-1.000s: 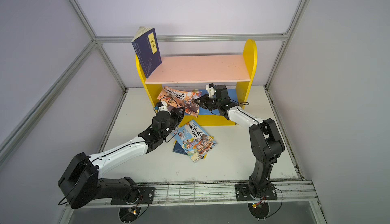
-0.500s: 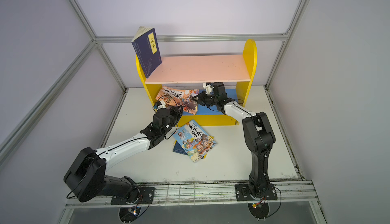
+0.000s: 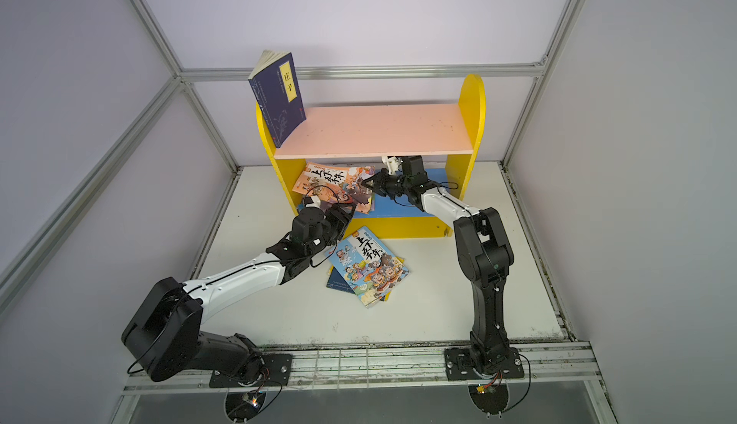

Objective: Stacking books/files
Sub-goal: Place the book at the bookshelf.

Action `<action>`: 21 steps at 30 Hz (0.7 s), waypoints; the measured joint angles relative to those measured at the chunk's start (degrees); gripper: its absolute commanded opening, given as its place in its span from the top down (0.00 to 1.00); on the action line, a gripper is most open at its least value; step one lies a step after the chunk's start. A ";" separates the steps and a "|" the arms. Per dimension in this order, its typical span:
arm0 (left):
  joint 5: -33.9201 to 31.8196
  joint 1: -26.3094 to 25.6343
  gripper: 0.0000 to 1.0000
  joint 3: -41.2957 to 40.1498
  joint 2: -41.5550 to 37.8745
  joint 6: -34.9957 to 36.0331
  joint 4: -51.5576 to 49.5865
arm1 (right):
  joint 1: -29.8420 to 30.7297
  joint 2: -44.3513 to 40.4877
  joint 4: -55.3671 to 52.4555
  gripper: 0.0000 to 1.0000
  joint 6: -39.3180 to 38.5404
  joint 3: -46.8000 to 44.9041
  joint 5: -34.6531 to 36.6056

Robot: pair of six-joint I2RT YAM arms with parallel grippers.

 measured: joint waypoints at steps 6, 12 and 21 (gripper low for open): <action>0.55 0.00 0.19 0.02 -2.56 -0.61 -4.83 | -0.74 0.61 -0.20 1.00 0.20 0.46 -0.68; 0.50 0.00 0.17 -0.13 -6.75 0.59 -9.31 | -1.38 0.61 -0.92 1.00 0.22 1.05 -1.46; -0.15 0.02 0.16 -1.16 -11.50 2.58 -13.92 | -1.60 1.86 -1.49 0.94 0.42 3.98 -1.51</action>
